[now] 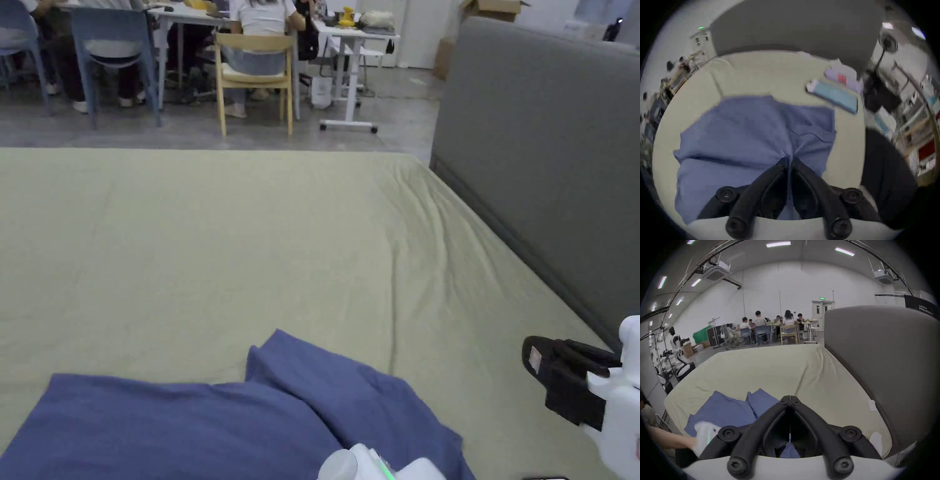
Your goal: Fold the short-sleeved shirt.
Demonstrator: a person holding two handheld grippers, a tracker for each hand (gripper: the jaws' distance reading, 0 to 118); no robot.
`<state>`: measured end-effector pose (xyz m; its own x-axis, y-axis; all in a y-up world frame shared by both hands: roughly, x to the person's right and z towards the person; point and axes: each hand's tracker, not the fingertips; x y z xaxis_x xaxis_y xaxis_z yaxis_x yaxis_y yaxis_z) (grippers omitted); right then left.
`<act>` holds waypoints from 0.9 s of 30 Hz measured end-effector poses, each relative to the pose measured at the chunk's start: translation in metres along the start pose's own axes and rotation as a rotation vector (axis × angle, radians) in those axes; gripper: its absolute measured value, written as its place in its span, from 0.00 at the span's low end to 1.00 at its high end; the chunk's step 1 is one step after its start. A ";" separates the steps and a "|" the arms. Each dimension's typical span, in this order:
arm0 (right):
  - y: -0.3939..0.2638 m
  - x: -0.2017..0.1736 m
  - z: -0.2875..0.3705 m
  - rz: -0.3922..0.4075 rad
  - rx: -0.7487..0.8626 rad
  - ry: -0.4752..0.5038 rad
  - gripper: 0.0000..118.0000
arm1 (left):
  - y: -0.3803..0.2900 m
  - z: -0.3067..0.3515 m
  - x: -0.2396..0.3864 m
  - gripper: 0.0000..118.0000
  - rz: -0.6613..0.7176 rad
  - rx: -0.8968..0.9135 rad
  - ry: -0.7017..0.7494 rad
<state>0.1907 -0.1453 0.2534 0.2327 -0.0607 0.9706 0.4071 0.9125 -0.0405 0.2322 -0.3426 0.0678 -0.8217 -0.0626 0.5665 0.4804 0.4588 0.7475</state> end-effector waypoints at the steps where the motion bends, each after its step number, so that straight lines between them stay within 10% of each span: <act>1: -0.003 0.003 -0.001 -0.006 -0.004 -0.004 0.02 | -0.005 -0.009 0.001 0.01 0.000 -0.029 0.019; 4: -0.010 0.008 -0.010 -0.037 -0.021 0.005 0.02 | -0.007 -0.010 -0.010 0.04 0.120 0.020 -0.013; 9: -0.014 0.000 -0.025 -0.094 -0.026 0.056 0.02 | -0.016 0.013 -0.044 0.62 0.374 0.030 -0.164; 16: -0.013 -0.023 -0.035 -0.035 -0.058 0.099 0.02 | -0.143 0.174 -0.095 0.62 0.691 0.197 0.133; 18: -0.016 -0.029 -0.038 -0.032 -0.076 0.134 0.02 | -0.206 0.236 -0.111 0.40 0.893 0.289 0.180; 19: -0.017 -0.033 -0.038 -0.033 -0.084 0.144 0.02 | -0.228 0.255 -0.116 0.05 0.972 0.323 0.231; 21: -0.021 -0.041 -0.043 -0.032 -0.101 0.165 0.02 | -0.262 0.286 -0.120 0.00 1.047 0.298 0.472; 27: -0.029 -0.062 -0.058 0.006 -0.150 0.177 0.02 | -0.283 0.290 -0.176 0.00 1.123 0.324 0.527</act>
<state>0.2156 -0.1911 0.1809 0.3811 -0.1379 0.9142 0.5293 0.8433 -0.0935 0.1522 -0.2040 -0.3442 0.2404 0.1897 0.9519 0.6704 0.6768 -0.3042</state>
